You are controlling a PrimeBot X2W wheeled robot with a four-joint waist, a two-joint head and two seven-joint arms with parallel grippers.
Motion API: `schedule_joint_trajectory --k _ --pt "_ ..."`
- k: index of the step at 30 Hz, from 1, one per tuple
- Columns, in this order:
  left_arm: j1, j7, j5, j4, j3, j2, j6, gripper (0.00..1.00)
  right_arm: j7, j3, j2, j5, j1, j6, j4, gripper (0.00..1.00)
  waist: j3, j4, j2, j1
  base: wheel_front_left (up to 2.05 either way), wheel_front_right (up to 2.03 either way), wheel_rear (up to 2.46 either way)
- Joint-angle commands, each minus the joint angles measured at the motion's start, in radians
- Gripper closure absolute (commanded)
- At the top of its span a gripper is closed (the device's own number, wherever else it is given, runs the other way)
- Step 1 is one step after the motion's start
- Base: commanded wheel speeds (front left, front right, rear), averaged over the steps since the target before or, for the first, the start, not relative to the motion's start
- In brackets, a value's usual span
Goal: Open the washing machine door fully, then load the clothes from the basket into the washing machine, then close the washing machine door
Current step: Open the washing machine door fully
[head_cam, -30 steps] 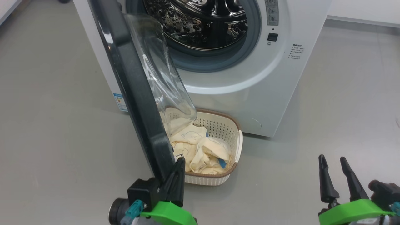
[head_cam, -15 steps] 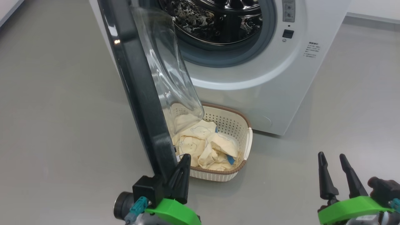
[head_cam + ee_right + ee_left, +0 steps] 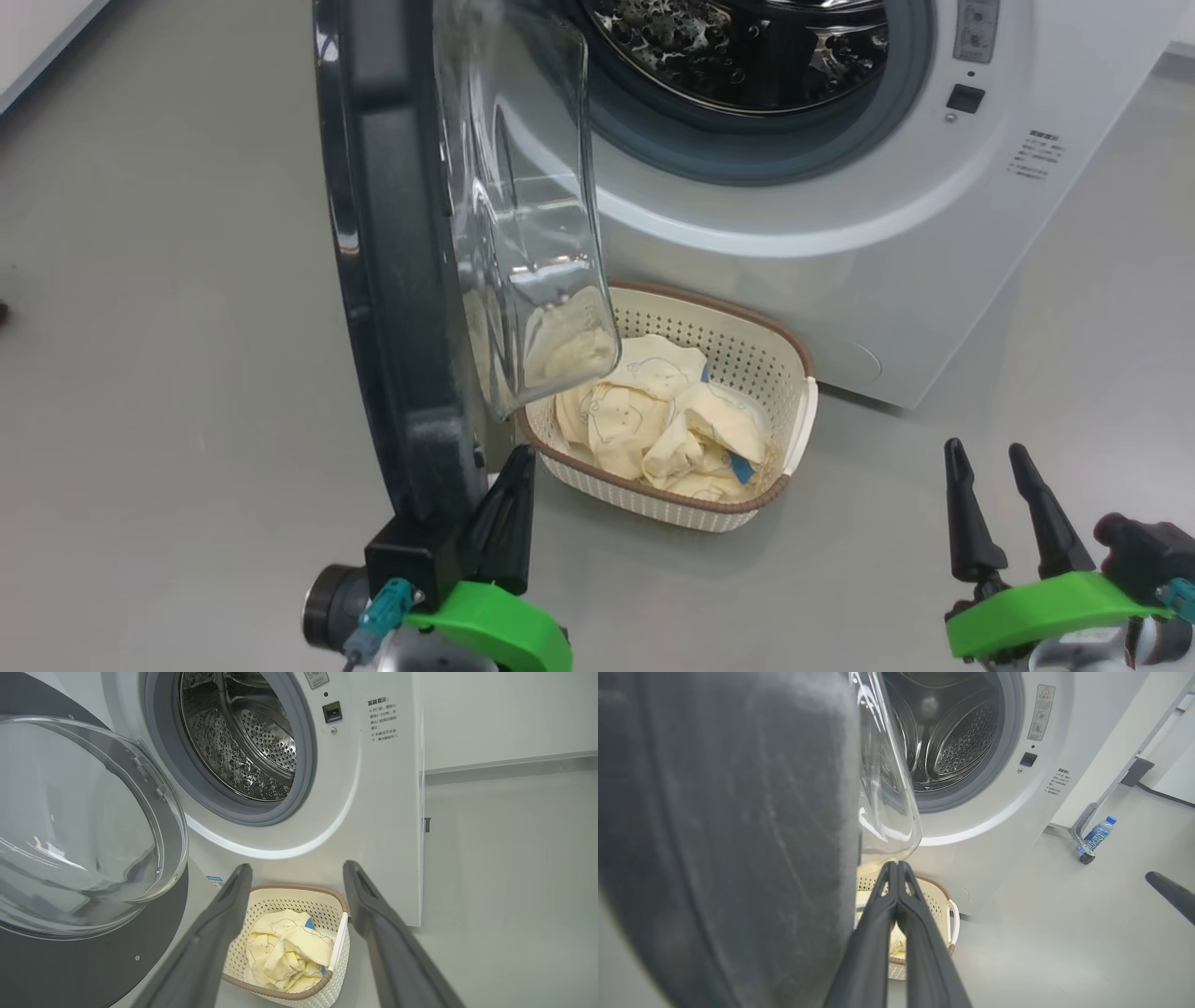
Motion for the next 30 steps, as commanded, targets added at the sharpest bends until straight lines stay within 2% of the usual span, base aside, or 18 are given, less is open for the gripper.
schedule_joint_trajectory --k 1,12,22,30 --pt "-0.031 0.001 0.011 -0.04 0.053 0.019 0.013 1.0 -0.009 0.018 -0.026 -0.001 -0.04 -0.003 -0.027 0.0 0.007 0.011 -0.0001 -0.0001 0.0 0.0 0.0" --pt "-0.012 -0.021 -0.017 -0.023 0.136 0.052 0.059 1.0 -0.009 0.03 -0.039 -0.003 -0.051 -0.003 -0.026 0.0 0.026 0.061 -0.0001 -0.0001 0.0 0.0 0.0" --pt "-0.051 -0.112 -0.075 0.093 0.274 0.07 0.096 1.0 -0.009 0.034 -0.063 -0.008 -0.049 -0.003 -0.03 0.0 0.048 0.077 -0.0001 -0.0001 0.0 0.0 0.0" --pt "-0.098 -0.174 -0.115 0.207 0.367 0.094 0.1 1.0 -0.009 0.044 -0.074 -0.009 -0.052 -0.003 -0.028 0.0 0.057 0.064 -0.0001 -0.0001 0.0 0.0 0.0"
